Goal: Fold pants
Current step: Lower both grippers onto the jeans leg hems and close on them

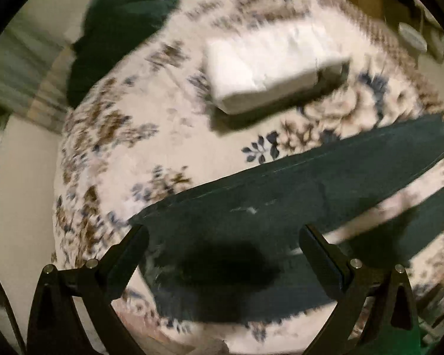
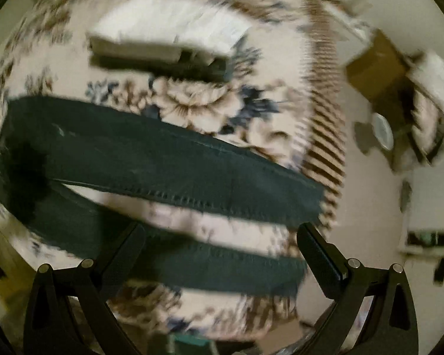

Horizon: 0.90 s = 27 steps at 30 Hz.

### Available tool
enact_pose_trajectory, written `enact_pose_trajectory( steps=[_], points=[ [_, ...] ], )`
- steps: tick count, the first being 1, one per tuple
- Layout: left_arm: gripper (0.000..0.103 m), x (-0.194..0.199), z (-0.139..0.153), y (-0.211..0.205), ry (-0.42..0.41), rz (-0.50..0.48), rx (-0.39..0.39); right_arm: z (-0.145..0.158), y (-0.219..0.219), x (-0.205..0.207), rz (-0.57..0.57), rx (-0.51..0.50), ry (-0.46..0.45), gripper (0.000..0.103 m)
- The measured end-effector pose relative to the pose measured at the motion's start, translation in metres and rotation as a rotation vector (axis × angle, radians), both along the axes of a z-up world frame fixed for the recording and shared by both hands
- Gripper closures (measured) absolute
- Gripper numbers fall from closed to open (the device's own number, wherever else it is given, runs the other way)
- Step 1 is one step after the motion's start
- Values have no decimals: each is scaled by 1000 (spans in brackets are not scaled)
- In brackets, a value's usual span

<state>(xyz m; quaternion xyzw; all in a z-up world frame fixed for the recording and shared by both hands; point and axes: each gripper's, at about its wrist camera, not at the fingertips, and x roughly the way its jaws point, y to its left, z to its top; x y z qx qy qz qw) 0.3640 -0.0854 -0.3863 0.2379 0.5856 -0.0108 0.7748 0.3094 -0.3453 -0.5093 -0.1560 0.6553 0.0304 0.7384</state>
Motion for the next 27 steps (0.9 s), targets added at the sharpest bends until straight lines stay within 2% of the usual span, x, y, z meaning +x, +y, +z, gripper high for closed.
enact_pose_trajectory(
  steps=[2,3,6,10,12,15,18,20,21,22,23,24,25,27],
  points=[
    [0,25,-49,-8,48,-37,24,-46,0,25,65,-26,38,0],
    [0,39,-77,-12,81,-53,27,-81,2,43,117,-53,67,0],
    [0,67,-133,-23,141,-134,43,-152,12,75,235,-112,139,0],
    [0,93,-196,-36,261,-287,68,-219,23,101,368,-162,232,2],
    [0,102,-212,-31,342,-324,24,-237,28,107,437,-143,268,2],
    [0,118,-216,-16,450,-303,-102,-252,27,115,500,-73,298,4],
    [1,119,-210,-9,465,-320,-154,-253,15,125,461,23,329,21],
    [12,115,-205,-6,459,-336,-172,-248,11,126,428,86,332,52],
    [26,111,-200,-4,462,-346,-188,-245,9,125,410,114,326,60],
    [45,105,-191,-7,450,-369,-194,-242,7,126,391,121,315,72],
    [53,103,-182,-6,444,-376,-194,-240,3,127,356,141,309,83],
    [71,101,-175,-4,437,-374,-197,-238,0,124,341,155,306,86],
    [81,100,-164,-1,417,-364,-196,-234,-4,124,324,168,292,88],
    [90,96,-147,4,387,-349,-209,-230,-10,121,281,188,263,90]
  ],
)
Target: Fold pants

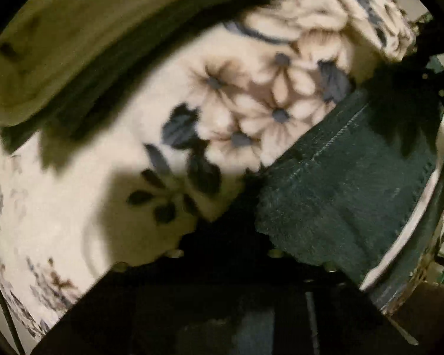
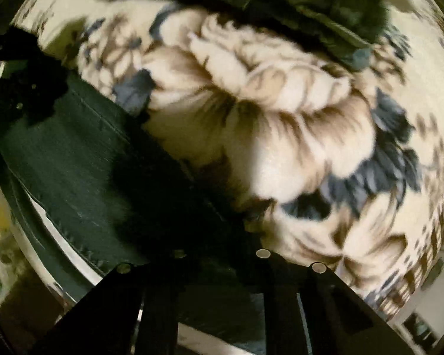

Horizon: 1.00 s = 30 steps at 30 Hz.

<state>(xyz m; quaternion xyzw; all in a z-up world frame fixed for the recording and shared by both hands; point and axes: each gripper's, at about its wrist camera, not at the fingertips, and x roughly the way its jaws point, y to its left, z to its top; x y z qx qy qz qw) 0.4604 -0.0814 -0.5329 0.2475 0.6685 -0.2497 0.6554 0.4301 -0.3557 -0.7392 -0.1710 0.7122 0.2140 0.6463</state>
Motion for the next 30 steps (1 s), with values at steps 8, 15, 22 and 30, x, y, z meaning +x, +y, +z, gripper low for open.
enact_pose_trajectory(
  steps=[8,15,22,30],
  points=[
    [95,-66,103,34,-191,231,-91,50,-23,-41,-118,88,-140,94],
    [95,-179,117,50,-203,647,-227,112,3,-140,-118,121,-195,95],
    [96,-257,4,43,-20,821,-146,47,19,-260,-63,13,-53,95],
    [88,-250,-8,45,44,819,-119,19,11,-270,-188,31,62,64]
  ],
)
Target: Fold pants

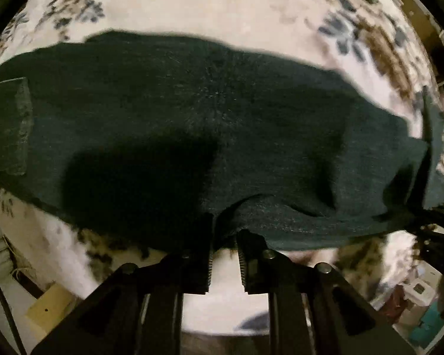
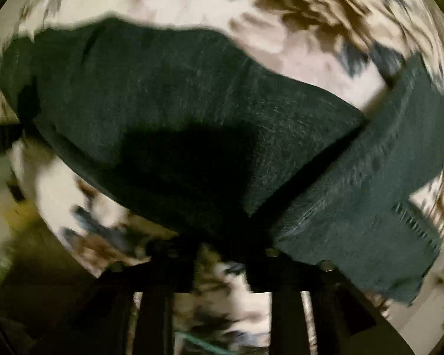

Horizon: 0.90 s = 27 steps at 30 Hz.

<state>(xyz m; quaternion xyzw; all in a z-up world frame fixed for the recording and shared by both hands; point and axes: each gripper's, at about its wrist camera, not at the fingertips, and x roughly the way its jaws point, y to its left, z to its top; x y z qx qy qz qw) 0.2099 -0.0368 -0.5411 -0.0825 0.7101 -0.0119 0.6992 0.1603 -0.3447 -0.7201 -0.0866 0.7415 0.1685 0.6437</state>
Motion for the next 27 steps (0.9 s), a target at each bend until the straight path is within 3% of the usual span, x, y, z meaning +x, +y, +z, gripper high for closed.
enact_pose_trajectory(
  steps=[2,3,4,5,7,10,12,14,17,18,20,25,27],
  points=[
    [75,-4,22,3,-26,12,-3,23,-18,2,-132,106,13,26],
    [47,-6,31,4,-35,19,-3,37,-29,3,-200,145,11,20],
    [9,-9,40,5,-46,22,13,52,-42,3,-279,178,-3,15],
    [0,-10,47,6,-64,31,28,62,-53,4,-336,190,-16,14],
    [0,-3,57,2,-106,49,56,81,-83,14,-473,177,-75,14],
    [0,9,59,-8,-149,58,135,80,-112,52,-583,63,-149,14],
    [0,17,52,-13,-150,58,144,64,-129,90,-629,-30,-180,14],
    [0,31,47,-20,-153,57,141,46,-139,116,-660,-54,-171,14],
    [0,42,40,-37,-164,28,169,13,-142,146,-675,-120,-100,18],
    [0,44,39,-41,-165,21,171,8,-143,147,-675,-154,-93,27],
    [0,46,37,-49,-160,5,168,14,-153,136,-692,-217,-128,92],
    [0,44,41,-64,-166,0,128,72,-222,44,-1000,-179,-225,94],
    [0,42,37,-70,-153,2,118,74,-254,-4,-1148,-166,-197,94]
  ],
)
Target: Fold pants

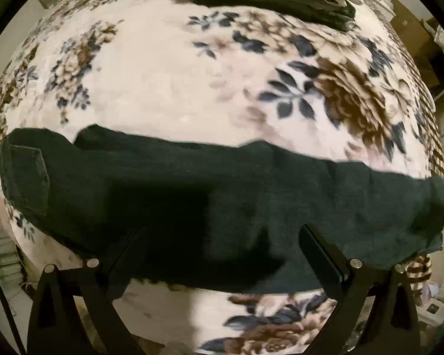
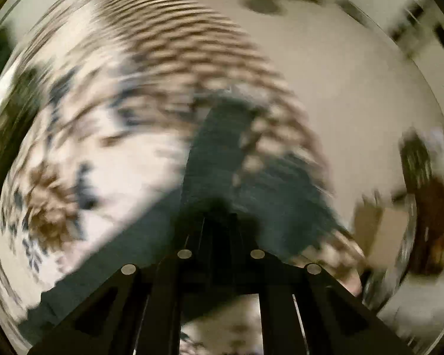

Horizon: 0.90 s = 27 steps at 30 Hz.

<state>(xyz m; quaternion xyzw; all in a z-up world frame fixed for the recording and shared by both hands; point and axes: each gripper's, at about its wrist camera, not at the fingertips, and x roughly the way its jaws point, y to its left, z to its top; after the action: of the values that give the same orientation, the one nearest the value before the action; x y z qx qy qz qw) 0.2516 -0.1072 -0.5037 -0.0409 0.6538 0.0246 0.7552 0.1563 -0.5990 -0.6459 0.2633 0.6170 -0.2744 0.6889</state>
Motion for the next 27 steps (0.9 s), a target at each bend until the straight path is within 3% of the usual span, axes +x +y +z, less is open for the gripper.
enact_pose_trajectory(
  steps=[2,3,4,7,10,14,16,17,22,24,27],
  points=[
    [0,-4,-6,-9,18,7,-14,-20,-22,-35,-106,137,-21,91],
    [0,-6,-9,-13,28,9,-17,-40,-36,-58,-193,274,-49,90],
    [0,-8,-13,-17,44,11,-27,-46,-41,-69,-242,323,-68,89],
    [0,-11,-19,-23,66,2,-36,-52,-54,-96,-336,362,-164,85],
    [0,-13,-20,-24,55,-24,-15,-52,-60,-94,-368,416,-268,84],
    [0,-16,-27,-16,60,-16,-3,-79,-38,-61,-291,474,-170,82],
    [0,-17,-31,-6,74,4,-6,-89,-23,-52,-271,448,-139,86],
    [0,-18,-33,-3,79,11,-7,-85,-18,-51,-262,408,-139,103],
    [0,-28,-32,24,73,36,-14,-38,-21,-80,-328,206,-189,103],
    [0,-33,-32,36,70,51,-21,-42,-32,-83,-326,260,-199,102],
    [0,-44,-32,63,49,97,-41,-68,-19,-74,-276,516,-232,91]
  ],
)
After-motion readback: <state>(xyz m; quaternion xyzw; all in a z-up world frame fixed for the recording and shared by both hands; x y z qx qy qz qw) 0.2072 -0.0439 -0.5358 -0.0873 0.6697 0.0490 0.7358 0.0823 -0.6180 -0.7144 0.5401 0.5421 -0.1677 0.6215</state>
